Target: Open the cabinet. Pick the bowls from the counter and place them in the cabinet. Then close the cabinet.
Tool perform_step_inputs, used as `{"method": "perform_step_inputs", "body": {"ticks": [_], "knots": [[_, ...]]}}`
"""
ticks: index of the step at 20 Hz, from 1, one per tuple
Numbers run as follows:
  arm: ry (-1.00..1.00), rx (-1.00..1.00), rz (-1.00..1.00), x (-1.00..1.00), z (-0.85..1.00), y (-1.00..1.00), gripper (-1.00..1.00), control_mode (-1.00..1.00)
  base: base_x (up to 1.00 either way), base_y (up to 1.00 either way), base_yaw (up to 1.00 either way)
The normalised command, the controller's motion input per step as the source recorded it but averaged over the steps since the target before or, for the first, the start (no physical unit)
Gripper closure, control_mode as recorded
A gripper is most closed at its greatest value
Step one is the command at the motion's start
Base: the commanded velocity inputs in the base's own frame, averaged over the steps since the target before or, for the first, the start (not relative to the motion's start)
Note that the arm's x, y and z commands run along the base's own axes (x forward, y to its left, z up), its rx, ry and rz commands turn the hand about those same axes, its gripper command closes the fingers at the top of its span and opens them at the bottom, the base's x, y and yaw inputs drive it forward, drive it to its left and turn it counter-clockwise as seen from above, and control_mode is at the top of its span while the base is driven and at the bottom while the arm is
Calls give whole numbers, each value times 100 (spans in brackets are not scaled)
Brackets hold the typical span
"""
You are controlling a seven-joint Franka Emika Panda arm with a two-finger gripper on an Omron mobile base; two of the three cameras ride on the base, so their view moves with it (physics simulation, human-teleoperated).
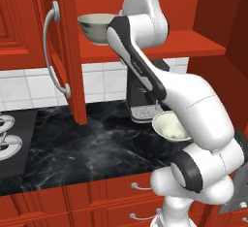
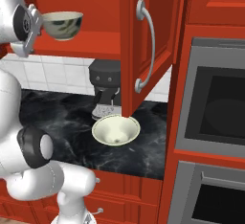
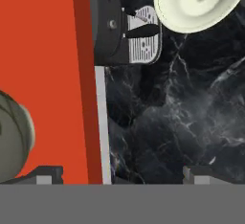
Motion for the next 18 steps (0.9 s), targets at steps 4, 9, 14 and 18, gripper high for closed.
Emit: {"method": "perform_step_inputs", "body": {"ticks": [4,9,14,18], "knots": [[10,3,-12,-97,28,-49,-100,-100,0,0,0],[19,2,-15,-94,17,-68,-100,-100,0,0,0],[-2,-2,-14,-92,-33,-48,-100,-100,0,0,0],[-26,-17,-7,-86,-86,0,-100,-100,0,0,0]]}}
